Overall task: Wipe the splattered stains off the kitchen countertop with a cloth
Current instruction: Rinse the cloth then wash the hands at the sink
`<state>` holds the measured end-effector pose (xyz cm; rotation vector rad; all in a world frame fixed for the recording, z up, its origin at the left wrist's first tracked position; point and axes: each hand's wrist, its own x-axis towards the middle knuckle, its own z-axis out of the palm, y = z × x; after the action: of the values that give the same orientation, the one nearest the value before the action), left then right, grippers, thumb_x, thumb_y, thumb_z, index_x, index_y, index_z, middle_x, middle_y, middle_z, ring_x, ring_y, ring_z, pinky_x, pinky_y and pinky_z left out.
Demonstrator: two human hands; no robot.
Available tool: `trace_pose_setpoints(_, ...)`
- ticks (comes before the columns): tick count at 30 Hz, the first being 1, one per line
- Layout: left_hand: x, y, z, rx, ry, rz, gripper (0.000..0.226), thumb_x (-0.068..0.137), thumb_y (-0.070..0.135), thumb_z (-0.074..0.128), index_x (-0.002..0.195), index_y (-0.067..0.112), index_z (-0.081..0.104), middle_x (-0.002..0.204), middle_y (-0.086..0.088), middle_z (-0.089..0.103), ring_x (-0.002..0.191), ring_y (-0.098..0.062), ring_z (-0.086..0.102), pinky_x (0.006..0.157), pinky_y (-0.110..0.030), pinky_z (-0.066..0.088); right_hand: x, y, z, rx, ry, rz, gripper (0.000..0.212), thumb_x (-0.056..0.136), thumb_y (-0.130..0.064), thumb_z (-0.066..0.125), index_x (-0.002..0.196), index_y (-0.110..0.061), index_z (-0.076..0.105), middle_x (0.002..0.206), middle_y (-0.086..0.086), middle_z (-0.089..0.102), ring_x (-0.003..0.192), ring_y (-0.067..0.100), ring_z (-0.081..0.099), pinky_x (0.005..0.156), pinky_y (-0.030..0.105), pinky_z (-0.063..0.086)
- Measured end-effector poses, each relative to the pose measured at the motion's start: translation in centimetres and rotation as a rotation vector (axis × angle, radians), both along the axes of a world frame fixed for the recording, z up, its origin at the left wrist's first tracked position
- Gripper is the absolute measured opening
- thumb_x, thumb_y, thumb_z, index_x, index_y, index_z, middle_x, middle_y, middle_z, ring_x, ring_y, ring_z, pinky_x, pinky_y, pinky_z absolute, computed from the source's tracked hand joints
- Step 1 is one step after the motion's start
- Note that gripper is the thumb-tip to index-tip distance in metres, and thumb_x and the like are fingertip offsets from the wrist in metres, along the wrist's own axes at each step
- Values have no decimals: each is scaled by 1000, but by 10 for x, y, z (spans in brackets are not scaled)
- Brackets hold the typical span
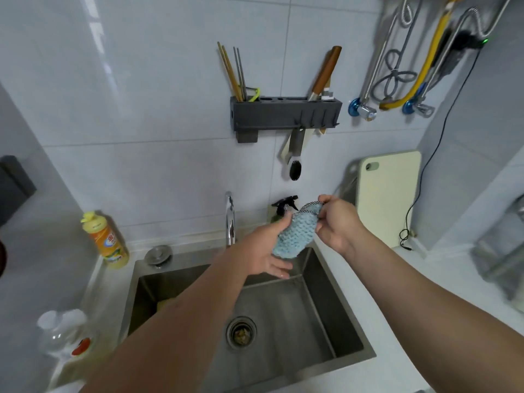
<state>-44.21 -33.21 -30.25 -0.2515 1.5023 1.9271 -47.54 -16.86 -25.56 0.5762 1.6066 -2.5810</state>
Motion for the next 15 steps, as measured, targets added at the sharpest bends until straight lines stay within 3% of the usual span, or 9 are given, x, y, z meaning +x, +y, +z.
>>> trace_pose_setpoints(2, 6, 0, -10, 83, -80, -64, 90, 70, 73, 73, 136, 12, 61, 130, -25, 65, 115, -47, 64, 83, -57, 61, 9, -7, 0, -80, -9, -15, 40, 70, 16, 20, 75, -9, 50, 63, 8, 45, 54, 21, 44, 53, 29, 42)
trace_pose_setpoints(4, 9, -1, -15, 249, -93, 20, 72, 84, 60, 72, 135, 10, 65, 126, -24, 69, 116, -45, 66, 86, -57, 60, 18, -9, 0, -121, -27, 29, 27, 64, 7, 27, 69, -11, 46, 59, 7, 43, 54, 20, 40, 57, 28, 41)
trace_pose_setpoints(6, 8, -3, -16, 260, -33, 143, 49, 96, 37, 69, 134, 6, 63, 119, -19, 74, 111, -39, 71, 84, -52, 61, 25, -10, 0, -59, -40, 96, 15, 59, -2, 37, 63, -15, 41, 56, 4, 38, 52, 18, 35, 58, 27, 38)
trace_pose_setpoints(8, 8, -6, -16, 202, 51, 248, 32, 100, 18, 63, 129, 4, 63, 113, -17, 77, 108, -35, 73, 81, -46, 62, 31, -12, -3, 165, -26, 114, 18, 66, -1, 42, 62, -18, 39, 56, 2, 34, 52, 18, 35, 53, 25, 37)
trace_pose_setpoints(10, 7, -9, -12, 173, 86, 339, 21, 101, 13, 62, 120, 5, 66, 112, -17, 76, 108, -34, 72, 78, -43, 62, 34, -15, -8, 447, 59, 144, 25, 76, 5, 49, 62, -16, 44, 61, 0, 43, 58, 20, 44, 50, 25, 40)
trace_pose_setpoints(11, 6, -11, -8, 156, 106, 376, 16, 101, 12, 63, 115, 6, 66, 111, -17, 75, 106, -33, 72, 76, -42, 62, 36, -16, -8, 590, 114, 200, 21, 79, 3, 55, 67, -15, 53, 69, -1, 52, 65, 20, 52, 53, 26, 43)
trace_pose_setpoints(13, 3, -16, 0, 77, 179, 439, 7, 100, 12, 65, 106, 9, 68, 106, -16, 75, 99, -31, 73, 72, -40, 61, 41, -20, -8, 809, 214, 312, 15, 85, -10, 68, 97, -18, 69, 95, -3, 63, 86, 13, 62, 68, 26, 49)
trace_pose_setpoints(15, 0, -19, 7, -40, 296, 464, 3, 100, 14, 67, 100, 12, 69, 102, -14, 74, 93, -28, 73, 71, -39, 62, 43, -24, -7, 837, 293, 350, 17, 88, -14, 73, 104, -19, 74, 103, -3, 70, 88, 7, 67, 72, 22, 50)
